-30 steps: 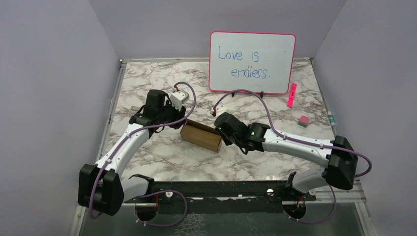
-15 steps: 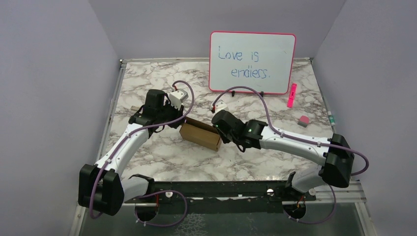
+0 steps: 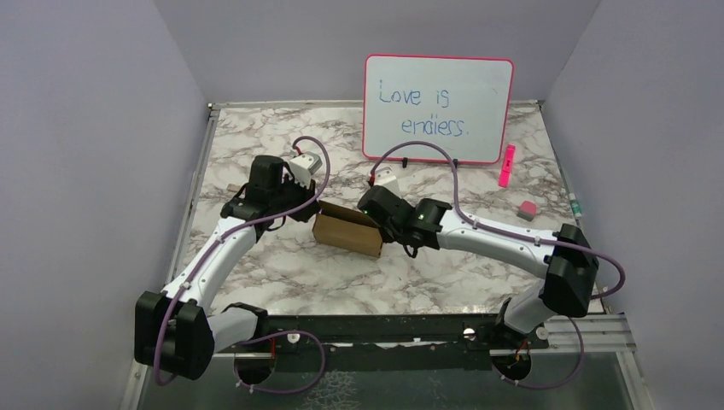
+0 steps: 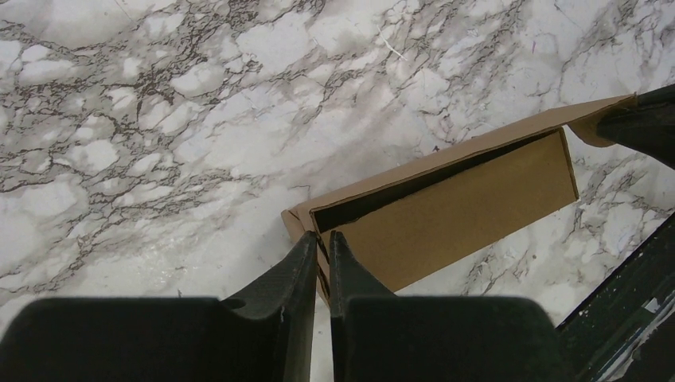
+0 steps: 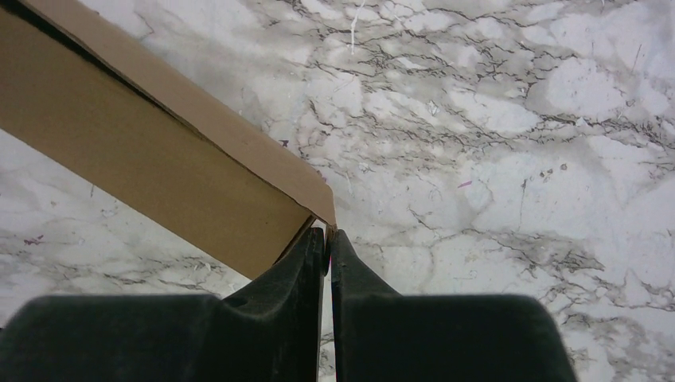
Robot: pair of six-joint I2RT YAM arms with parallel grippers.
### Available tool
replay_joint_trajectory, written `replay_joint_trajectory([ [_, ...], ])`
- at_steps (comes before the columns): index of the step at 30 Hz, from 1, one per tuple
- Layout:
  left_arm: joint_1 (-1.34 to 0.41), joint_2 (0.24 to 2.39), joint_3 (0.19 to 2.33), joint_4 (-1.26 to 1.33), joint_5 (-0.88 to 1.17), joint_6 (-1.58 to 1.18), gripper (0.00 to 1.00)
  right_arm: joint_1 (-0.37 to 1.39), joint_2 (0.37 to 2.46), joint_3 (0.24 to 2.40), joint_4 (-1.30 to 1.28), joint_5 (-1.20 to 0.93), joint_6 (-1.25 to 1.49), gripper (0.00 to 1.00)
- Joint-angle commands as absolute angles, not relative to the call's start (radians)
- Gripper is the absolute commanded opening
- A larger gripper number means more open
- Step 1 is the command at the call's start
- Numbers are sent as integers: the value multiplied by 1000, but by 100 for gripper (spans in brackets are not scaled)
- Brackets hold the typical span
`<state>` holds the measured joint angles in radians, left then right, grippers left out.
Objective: Fold the paper box
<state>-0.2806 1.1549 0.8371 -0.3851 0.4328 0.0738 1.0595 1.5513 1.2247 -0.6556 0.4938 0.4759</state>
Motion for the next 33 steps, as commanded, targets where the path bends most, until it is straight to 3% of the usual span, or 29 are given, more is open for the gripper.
replay_joint_trajectory([
  [1, -285, 1132, 820, -353, 478, 27, 11, 1048, 1581, 1279, -650, 515, 559, 13],
  [33, -287, 1135, 779, -330, 479, 6, 10, 964, 1718, 1442, -800, 396, 879, 9],
])
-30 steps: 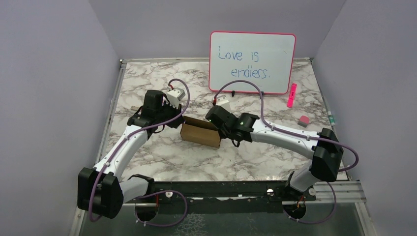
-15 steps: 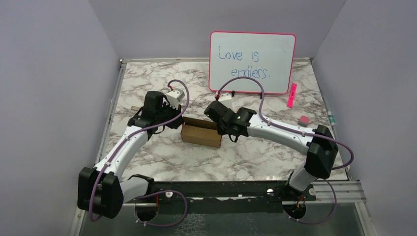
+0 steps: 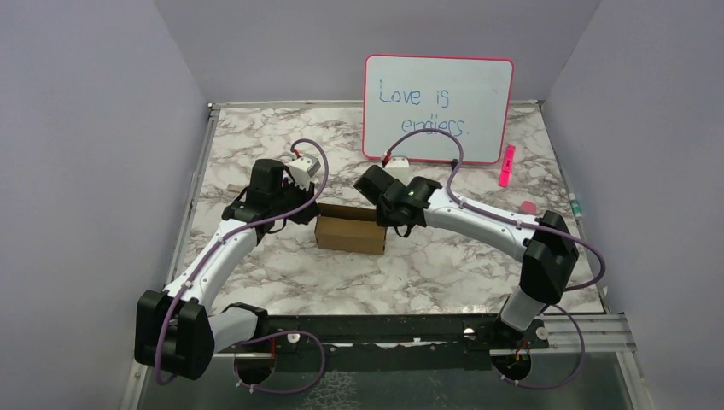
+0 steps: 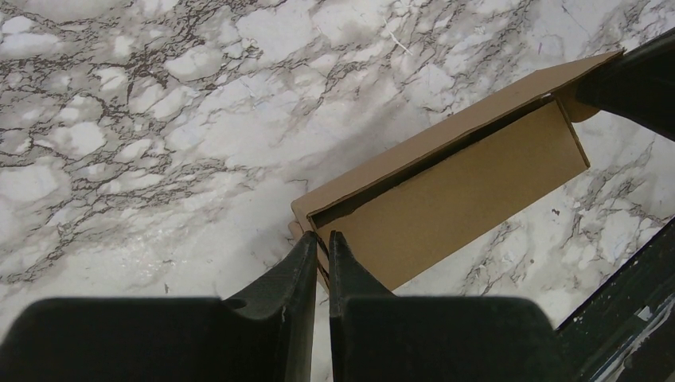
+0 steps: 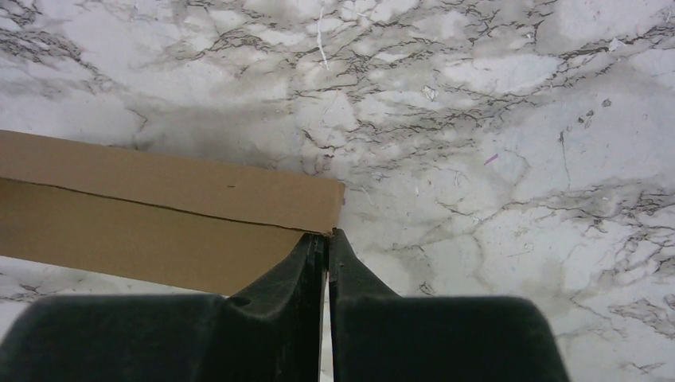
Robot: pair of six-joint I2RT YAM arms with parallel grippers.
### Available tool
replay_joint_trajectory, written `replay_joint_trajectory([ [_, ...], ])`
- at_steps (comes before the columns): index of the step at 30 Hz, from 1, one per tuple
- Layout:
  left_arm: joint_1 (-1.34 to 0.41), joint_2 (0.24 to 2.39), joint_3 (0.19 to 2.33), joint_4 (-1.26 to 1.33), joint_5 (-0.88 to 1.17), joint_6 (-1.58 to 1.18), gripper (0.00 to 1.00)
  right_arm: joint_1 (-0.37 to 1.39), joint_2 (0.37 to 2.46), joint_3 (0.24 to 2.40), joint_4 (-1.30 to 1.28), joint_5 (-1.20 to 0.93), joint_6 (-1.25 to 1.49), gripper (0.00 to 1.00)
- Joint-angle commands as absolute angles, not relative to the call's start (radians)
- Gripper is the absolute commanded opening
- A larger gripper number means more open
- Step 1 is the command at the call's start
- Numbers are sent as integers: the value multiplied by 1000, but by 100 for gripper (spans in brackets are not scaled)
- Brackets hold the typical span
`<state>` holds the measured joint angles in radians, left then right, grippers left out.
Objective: Fold the paper box
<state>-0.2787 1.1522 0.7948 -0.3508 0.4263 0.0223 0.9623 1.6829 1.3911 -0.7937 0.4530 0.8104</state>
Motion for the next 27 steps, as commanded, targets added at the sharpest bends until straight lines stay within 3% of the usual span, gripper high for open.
replay_joint_trajectory([
  [1, -287, 1135, 779, -330, 480, 5, 10, 963, 1723, 1450, -807, 391, 884, 9],
  [16, -288, 1101, 756, -322, 457, 11, 9, 940, 1696, 1462, -801, 307, 826, 6],
  [27, -288, 1055, 720, -310, 406, -35, 9, 933, 1614, 1309, -655, 329, 682, 19],
])
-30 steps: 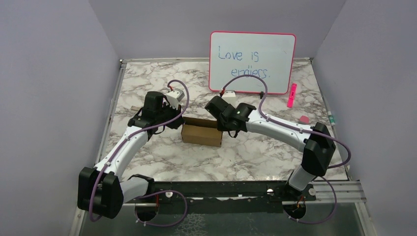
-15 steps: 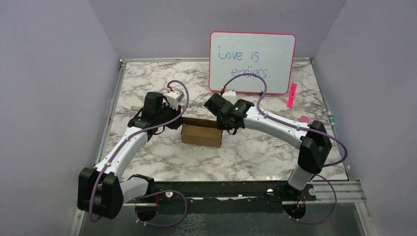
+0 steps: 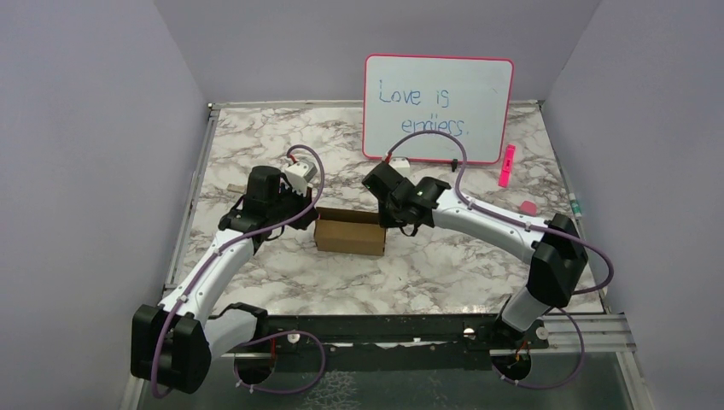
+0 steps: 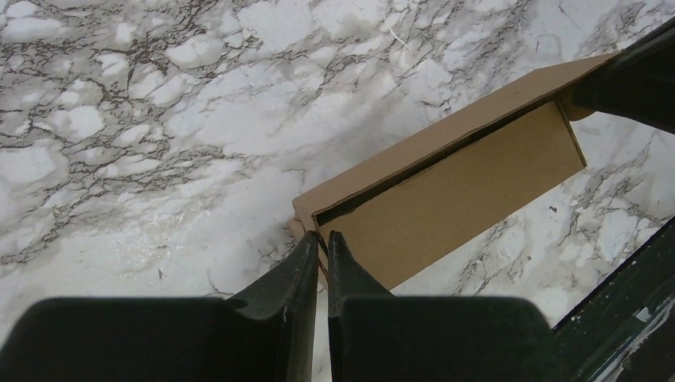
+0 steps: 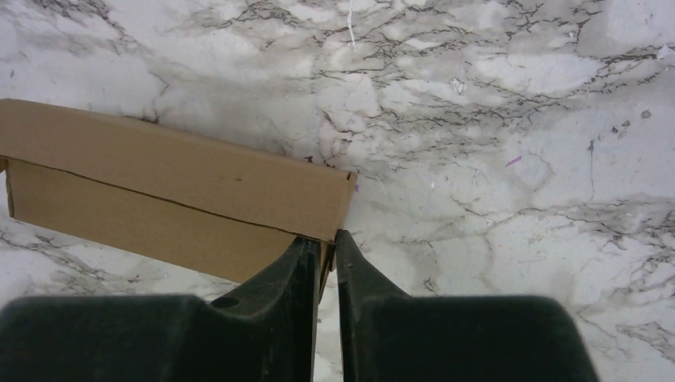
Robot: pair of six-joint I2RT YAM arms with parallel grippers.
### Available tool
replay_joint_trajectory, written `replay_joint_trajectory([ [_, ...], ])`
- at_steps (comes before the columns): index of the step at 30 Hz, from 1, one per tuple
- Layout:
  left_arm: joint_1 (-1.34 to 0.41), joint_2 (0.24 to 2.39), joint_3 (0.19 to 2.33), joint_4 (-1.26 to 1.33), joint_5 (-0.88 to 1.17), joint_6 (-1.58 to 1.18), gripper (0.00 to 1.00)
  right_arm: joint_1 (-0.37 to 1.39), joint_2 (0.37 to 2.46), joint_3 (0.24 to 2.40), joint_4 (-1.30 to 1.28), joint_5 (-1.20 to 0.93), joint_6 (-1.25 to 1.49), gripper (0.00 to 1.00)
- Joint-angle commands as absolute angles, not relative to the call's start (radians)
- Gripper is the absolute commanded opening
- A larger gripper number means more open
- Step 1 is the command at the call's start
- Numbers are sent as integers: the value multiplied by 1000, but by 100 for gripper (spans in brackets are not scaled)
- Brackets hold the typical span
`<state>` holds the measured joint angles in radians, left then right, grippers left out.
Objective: Fold the paper box
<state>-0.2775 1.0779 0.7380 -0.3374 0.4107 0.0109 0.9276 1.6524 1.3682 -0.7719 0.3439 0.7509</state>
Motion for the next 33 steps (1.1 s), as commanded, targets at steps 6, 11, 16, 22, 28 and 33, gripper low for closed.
replay_joint_trajectory([
  [6, -288, 1053, 716, -301, 393, -51, 9, 933, 1565, 1216, -588, 341, 649, 24],
  [11, -288, 1056, 716, -299, 390, -54, 9, 933, 1527, 1186, -560, 338, 632, 26],
  [16, -288, 1055, 714, -299, 384, -53, 9, 933, 1484, 1174, -573, 334, 651, 23],
  [22, -288, 1054, 712, -298, 389, -61, 9, 933, 1445, 1157, -528, 253, 712, 10],
  [28, -288, 1049, 708, -294, 395, -61, 9, 933, 1475, 1202, -559, 229, 795, 2],
  [33, -288, 1045, 704, -290, 402, -62, 9, 933, 1516, 1252, -611, 226, 870, 1],
])
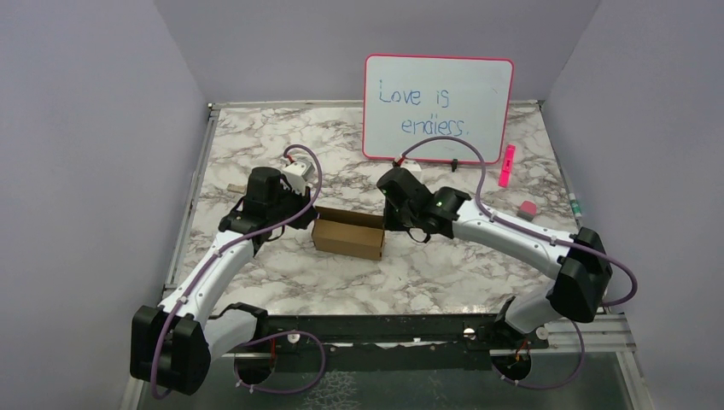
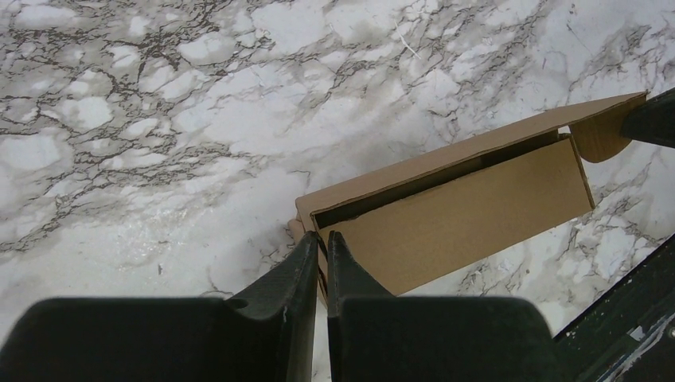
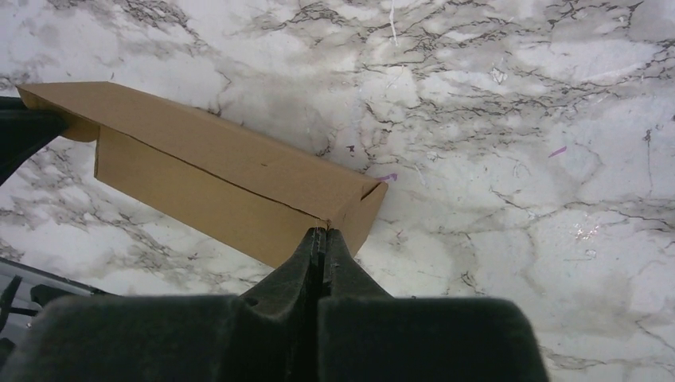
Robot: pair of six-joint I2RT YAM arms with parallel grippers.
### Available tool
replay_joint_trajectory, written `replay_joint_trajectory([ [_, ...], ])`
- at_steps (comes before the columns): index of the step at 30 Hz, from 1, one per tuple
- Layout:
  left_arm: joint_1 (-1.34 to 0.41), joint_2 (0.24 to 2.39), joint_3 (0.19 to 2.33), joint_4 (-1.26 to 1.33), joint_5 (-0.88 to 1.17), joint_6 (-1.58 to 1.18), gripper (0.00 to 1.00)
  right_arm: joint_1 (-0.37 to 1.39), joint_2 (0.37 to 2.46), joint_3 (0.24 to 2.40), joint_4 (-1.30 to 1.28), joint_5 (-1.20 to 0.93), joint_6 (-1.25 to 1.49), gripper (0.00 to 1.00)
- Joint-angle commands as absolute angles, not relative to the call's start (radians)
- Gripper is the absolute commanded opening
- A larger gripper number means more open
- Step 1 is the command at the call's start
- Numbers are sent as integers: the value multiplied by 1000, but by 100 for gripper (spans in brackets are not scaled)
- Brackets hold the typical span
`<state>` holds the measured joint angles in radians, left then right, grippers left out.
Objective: Fold the paper box
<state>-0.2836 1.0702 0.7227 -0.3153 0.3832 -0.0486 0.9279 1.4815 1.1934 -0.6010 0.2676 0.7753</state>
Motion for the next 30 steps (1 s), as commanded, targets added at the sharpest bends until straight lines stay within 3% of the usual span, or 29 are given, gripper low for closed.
replay_joint_trajectory([
  [1, -288, 1042, 704, -289, 401, -62, 9, 934, 1522, 1259, -617, 226, 882, 1],
  [15, -291, 1011, 682, -266, 408, -109, 9, 931, 1544, 1322, -632, 308, 972, 2],
  [30, -293, 990, 672, -265, 383, -105, 9, 929, 1570, 1314, -651, 291, 802, 1],
])
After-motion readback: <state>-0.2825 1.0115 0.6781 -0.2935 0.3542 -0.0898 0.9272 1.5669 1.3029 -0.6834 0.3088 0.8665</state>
